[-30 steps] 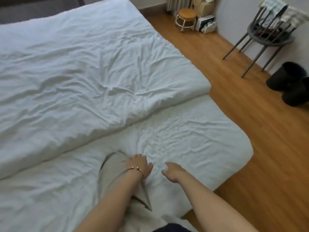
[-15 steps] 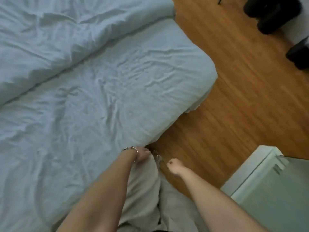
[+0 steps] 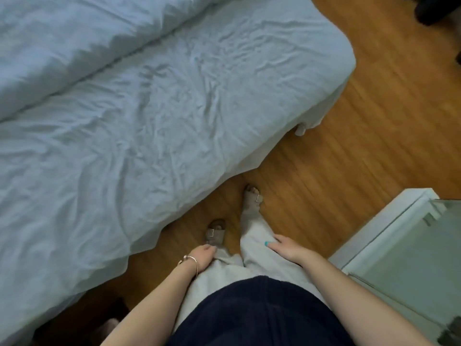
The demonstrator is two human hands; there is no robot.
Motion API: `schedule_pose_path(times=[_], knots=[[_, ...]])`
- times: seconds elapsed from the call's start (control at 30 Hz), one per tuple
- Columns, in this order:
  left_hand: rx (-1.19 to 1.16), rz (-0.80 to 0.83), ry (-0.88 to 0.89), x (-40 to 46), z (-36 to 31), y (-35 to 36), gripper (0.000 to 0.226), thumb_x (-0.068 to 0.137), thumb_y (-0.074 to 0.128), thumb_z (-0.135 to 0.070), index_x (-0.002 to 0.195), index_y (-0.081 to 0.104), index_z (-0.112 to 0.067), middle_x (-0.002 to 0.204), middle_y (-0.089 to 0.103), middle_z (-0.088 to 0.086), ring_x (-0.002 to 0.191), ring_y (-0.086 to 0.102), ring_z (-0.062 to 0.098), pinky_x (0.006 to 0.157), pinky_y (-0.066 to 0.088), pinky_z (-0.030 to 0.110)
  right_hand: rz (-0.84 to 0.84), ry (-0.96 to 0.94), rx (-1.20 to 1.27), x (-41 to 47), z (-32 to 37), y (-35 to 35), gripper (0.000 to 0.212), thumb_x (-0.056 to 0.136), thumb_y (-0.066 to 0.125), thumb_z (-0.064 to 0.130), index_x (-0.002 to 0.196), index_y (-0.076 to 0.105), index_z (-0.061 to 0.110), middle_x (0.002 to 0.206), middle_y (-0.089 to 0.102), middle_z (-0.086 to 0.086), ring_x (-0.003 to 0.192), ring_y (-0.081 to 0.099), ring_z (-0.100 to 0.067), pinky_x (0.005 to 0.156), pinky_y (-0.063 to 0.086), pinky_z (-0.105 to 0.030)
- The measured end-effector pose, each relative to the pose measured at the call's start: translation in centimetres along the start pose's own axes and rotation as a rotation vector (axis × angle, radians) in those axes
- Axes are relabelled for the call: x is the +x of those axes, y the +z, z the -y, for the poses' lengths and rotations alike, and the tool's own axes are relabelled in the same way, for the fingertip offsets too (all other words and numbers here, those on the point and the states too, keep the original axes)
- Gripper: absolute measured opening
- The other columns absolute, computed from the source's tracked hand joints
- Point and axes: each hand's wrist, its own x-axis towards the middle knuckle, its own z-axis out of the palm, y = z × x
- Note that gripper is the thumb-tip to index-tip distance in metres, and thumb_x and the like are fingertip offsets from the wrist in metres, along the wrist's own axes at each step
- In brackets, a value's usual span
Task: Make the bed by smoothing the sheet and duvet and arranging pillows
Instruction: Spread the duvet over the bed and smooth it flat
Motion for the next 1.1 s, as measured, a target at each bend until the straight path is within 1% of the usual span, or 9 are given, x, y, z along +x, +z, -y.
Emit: schedule_pose_path(times=[0.13,0.27,0.37,0.47,0.53,0.67,0.73,0.9,1.1], knots=[[0.100,0.065,-0.002,-0.3,-1.5,-1.0,0.051,0.090,0.051,-0.051,0.129,0.058,-0.019,0.131,0.057,0.003,0.111,0.055,0.020,0.099,0.042,0.030,-0.065,0.009,0.198,-1.9,-2.3,-0.2,0.054,0.099,0.047,0.035,0.147,0.039,0.012,0.149,0.040,-0.006,0.133,0.042,-0.023,0.105,0.031,-0.028],[0.217,0.183,0.020,0.2,-4.7,-1.6,0.078,0.067,0.061,-0.069,0.129,0.056,-0.022,0.127,0.057,0.003,0.110,0.058,0.022,0.097,0.049,0.037,-0.139,0.012,0.284,-2.6,-4.4,-1.0,0.055,0.097,0.048,0.035,0.146,0.039,0.012,0.147,0.043,-0.006,0.128,0.046,-0.022,0.105,0.036,-0.029],[0.259,0.158,0.095,2.0,-7.3,-1.4,0.072,0.055,0.063,-0.066,0.111,0.067,-0.021,0.111,0.065,0.002,0.102,0.061,0.019,0.096,0.051,0.036,-0.153,0.039,0.313,-2.6,-6.4,-2.3,0.056,0.096,0.050,0.034,0.145,0.040,0.009,0.146,0.043,-0.007,0.127,0.047,-0.021,0.099,0.035,-0.028],[0.241,0.163,0.097,3.6,-11.0,-0.3,0.056,0.051,0.064,-0.058,0.094,0.070,-0.022,0.089,0.067,0.001,0.083,0.061,0.016,0.085,0.051,0.032,-0.147,0.057,0.363,-1.6,-9.0,-4.1,0.025,0.093,0.052,0.028,0.107,0.059,0.008,0.104,0.060,-0.009,0.080,0.052,-0.014,0.073,0.037,-0.027],[0.258,0.158,0.098,4.3,-14.4,0.8,0.048,0.061,0.065,-0.052,0.096,0.069,-0.019,0.082,0.064,-0.001,0.074,0.057,0.014,0.081,0.049,0.031,-0.119,0.047,0.352,-1.1,-10.9,-6.5,0.016,0.093,0.053,0.030,0.095,0.057,0.015,0.095,0.054,-0.002,0.075,0.048,-0.011,0.066,0.036,-0.026],[0.334,0.106,0.108,5.0,-23.5,4.0,0.036,0.091,0.058,-0.036,0.120,0.063,-0.015,0.108,0.065,0.002,0.098,0.061,0.016,0.096,0.049,0.032,-0.136,0.006,0.386,-0.2,-15.6,-14.0,0.024,0.093,0.052,0.025,0.107,0.063,0.010,0.102,0.058,-0.005,0.087,0.052,-0.016,0.077,0.044,-0.031],[0.360,0.091,0.100,4.6,-29.0,5.6,0.039,0.093,0.056,-0.036,0.127,0.058,-0.016,0.123,0.060,0.004,0.108,0.057,0.017,0.101,0.046,0.032,-0.206,0.010,0.410,0.4,-18.2,-18.3,0.027,0.096,0.052,0.023,0.111,0.062,0.005,0.113,0.062,-0.011,0.097,0.056,-0.021,0.089,0.045,-0.033],[0.487,0.003,0.171,4.5,-42.0,7.8,0.057,0.090,0.055,-0.046,0.142,0.046,-0.023,0.146,0.043,0.001,0.132,0.042,0.020,0.113,0.031,0.033,-0.226,-0.002,0.369,1.9,-23.7,-28.9,0.027,0.098,0.051,0.029,0.119,0.058,0.013,0.119,0.059,-0.005,0.105,0.055,-0.019,0.087,0.043,-0.028],[0.368,0.063,0.238,6.0,-56.3,7.6,0.047,0.096,0.054,-0.036,0.140,0.048,-0.025,0.147,0.043,0.002,0.131,0.043,0.019,0.108,0.031,0.028,-0.192,0.027,0.427,4.3,-26.9,-38.9,0.024,0.096,0.053,0.035,0.110,0.060,0.017,0.110,0.063,-0.004,0.101,0.060,-0.021,0.095,0.050,-0.040]])
